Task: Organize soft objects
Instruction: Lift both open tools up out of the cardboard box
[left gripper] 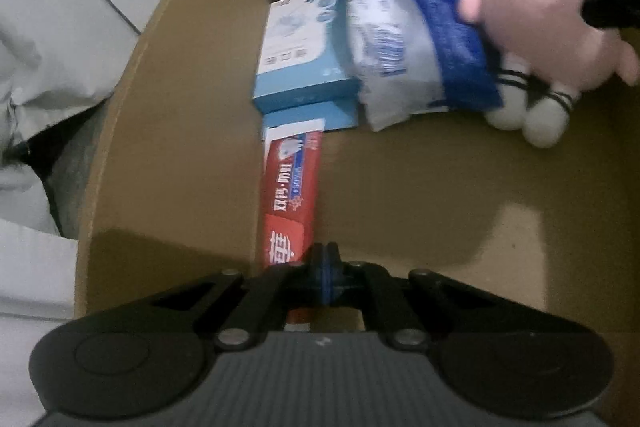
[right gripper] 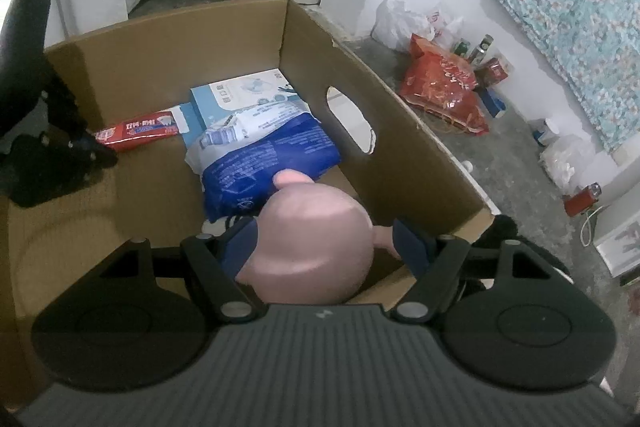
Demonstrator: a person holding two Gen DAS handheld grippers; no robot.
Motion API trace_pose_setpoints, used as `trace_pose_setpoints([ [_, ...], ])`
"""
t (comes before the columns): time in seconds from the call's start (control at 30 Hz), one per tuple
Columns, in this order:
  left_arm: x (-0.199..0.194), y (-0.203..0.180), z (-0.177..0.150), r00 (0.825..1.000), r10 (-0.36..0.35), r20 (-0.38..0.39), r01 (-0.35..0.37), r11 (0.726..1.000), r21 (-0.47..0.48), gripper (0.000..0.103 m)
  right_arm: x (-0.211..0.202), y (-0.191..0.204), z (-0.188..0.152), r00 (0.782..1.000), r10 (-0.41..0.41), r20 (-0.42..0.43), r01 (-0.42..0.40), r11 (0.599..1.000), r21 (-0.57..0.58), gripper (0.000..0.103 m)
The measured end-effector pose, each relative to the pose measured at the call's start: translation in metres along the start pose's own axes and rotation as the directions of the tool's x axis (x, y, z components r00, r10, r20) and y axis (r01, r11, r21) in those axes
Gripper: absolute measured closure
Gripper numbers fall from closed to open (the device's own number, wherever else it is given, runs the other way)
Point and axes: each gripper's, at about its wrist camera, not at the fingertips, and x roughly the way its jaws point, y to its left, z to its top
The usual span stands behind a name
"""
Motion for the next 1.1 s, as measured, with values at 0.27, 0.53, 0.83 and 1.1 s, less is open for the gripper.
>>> trace_pose_setpoints([
  [0.27,-0.003,0.004,0.007,0.999,-0.026,0.017,0.027,1.000,-0.010,0.096,0.001,-0.004,0.001,1.000,0.008,0.015,-0.008,1.000,0.021,0.029],
  [0.53,0.002,0.002,0.023,0.999,0.045,-0.012,-0.045,0.996,-0.080,0.088,-0.034,-0.012,-0.001,0.997,0.022,0.068,-0.029,0.995,0.093,0.029],
  [0.83,-0.132,-0.068,-0.001,0.975,-0.027,0.222,0.013,0.998,0.064,0.057,-0.174,-0.048,-0.053,0.954,-0.052,0.294,-0.003,0.983,0.181,0.027],
  [1.1,-0.229,-0.167,-0.042,0.877,-0.221,0.427,0.136,0.966,0.222,0.052,-0.322,-0.127,-0.187,0.866,-0.291,0.407,0.079,0.883,0.462,0.022],
])
